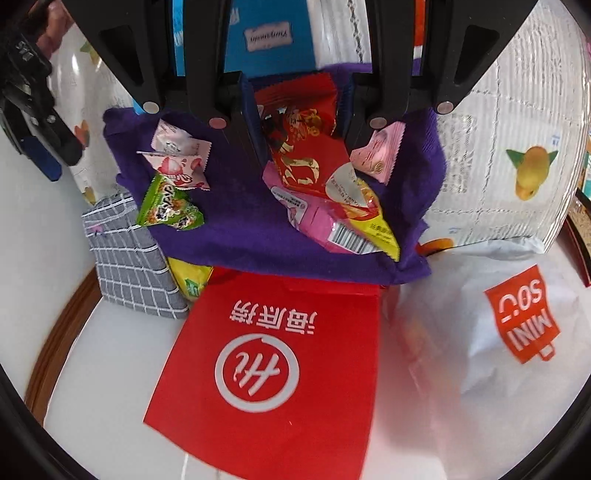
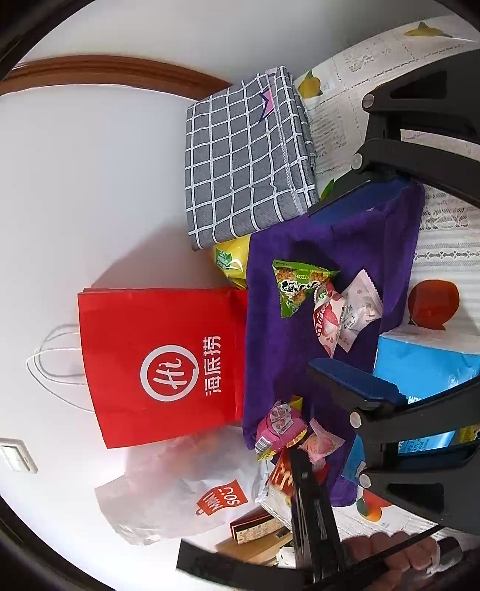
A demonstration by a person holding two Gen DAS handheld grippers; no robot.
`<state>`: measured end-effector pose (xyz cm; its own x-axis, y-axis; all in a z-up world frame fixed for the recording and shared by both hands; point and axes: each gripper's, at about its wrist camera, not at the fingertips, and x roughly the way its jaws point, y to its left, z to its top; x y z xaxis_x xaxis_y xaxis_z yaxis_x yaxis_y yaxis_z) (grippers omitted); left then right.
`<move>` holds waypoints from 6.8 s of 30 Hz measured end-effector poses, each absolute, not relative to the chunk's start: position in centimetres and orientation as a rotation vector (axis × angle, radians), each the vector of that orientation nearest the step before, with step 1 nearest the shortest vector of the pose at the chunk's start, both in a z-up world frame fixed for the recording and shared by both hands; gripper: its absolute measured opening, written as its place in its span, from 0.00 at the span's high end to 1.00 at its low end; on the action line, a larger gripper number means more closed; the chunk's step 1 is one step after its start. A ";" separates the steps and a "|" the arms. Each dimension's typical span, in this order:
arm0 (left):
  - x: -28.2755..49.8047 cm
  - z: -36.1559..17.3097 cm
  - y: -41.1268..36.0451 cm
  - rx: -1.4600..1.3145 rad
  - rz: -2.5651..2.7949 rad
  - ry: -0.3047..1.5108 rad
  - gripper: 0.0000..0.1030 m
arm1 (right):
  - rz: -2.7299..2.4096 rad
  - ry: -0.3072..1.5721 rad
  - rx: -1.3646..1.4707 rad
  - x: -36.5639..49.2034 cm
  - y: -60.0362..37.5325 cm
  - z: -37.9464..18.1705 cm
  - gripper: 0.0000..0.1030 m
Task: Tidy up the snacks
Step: 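Open the right tool to drop the strawberry packet while the left tool releases the red packet, then grasp the blue packet with the right tool while the left tool grasps the yellow triangular snack, then lift the blue packet and yellow snack and carry them toward the purple towel, then lower the blue packet with the right tool while the left tool lowers the yellow snack over the towel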
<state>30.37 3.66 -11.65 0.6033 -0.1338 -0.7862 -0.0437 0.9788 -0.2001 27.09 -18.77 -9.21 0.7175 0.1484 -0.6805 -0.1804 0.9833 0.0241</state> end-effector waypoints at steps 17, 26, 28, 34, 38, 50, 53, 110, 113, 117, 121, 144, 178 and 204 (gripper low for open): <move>32.9 -13.9 3.2 -0.248 -0.101 1.023 0.47 | 0.209 0.785 -0.029 27.1 -18.5 -9.9 0.28; 28.8 -11.6 5.2 -0.236 -0.057 0.969 0.46 | 0.277 0.756 -0.009 26.3 -17.7 -9.2 0.28; 27.4 -11.2 5.7 -0.242 -0.054 0.970 0.46 | 0.308 0.758 0.008 25.4 -17.8 -8.8 0.28; 23.6 -11.1 6.6 -0.250 -0.059 0.967 0.42 | 0.383 0.768 0.011 20.3 -18.4 -7.2 0.28; 21.1 -11.3 6.4 -0.282 -0.082 0.965 0.42 | 0.399 0.811 0.016 17.2 -18.7 -7.0 0.28; 14.4 -11.3 6.6 -0.267 -0.097 0.955 0.41 | 0.371 1.107 0.056 18.0 -18.2 -15.0 0.34; 13.8 -11.7 6.7 -0.270 -0.103 0.964 0.41 | 0.392 1.167 0.075 18.8 -17.8 -16.6 0.36; 12.4 -16.0 4.3 -0.341 -0.164 0.983 0.59 | 0.354 1.053 -0.088 15.3 -23.1 -17.9 0.23; 12.4 -16.2 3.9 -0.333 -0.184 0.969 0.49 | 0.287 1.080 -0.095 15.3 -23.5 -17.8 0.24; 12.3 -16.2 2.8 -0.257 -0.168 0.946 0.46 | 0.255 1.080 -0.102 14.7 -23.9 -17.7 0.26; 12.0 -16.0 2.3 -0.235 -0.163 0.949 0.56 | 0.220 1.043 -0.107 14.3 -24.1 -17.8 0.33; 8.9 -7.5 1.7 -0.263 -0.240 0.867 0.59 | 0.235 0.943 0.022 10.3 -23.1 -9.4 0.53; 17.3 -2.4 2.6 -0.177 -0.199 0.834 0.58 | 0.281 0.772 0.005 18.6 -18.9 -1.1 0.53; 25.0 -3.0 5.8 -0.149 -0.175 0.862 0.58 | 0.258 0.786 0.007 27.4 -17.5 -3.5 0.53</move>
<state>25.02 5.80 -3.04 0.6383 -0.2125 -0.7399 0.0923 0.9753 -0.2006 27.37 -17.54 -3.49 0.6768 0.2318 -0.6987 -0.2266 0.9686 0.1019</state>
